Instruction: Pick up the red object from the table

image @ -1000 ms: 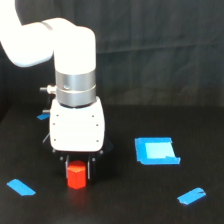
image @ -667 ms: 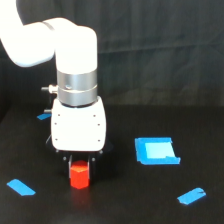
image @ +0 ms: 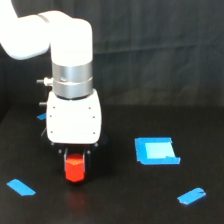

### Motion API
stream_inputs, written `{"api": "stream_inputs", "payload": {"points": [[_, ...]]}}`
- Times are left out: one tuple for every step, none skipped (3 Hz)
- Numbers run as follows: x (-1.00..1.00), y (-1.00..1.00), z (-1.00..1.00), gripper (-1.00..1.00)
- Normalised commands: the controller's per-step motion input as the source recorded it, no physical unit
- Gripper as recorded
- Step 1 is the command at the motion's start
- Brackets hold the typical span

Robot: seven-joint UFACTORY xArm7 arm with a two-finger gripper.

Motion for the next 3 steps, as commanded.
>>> {"api": "stream_inputs", "payload": {"points": [[-0.06, 0.19, 0.90, -0.96], [-0.03, 0.16, 0.97, -1.00], [0.18, 0.22, 0.97, -1.00]]}}
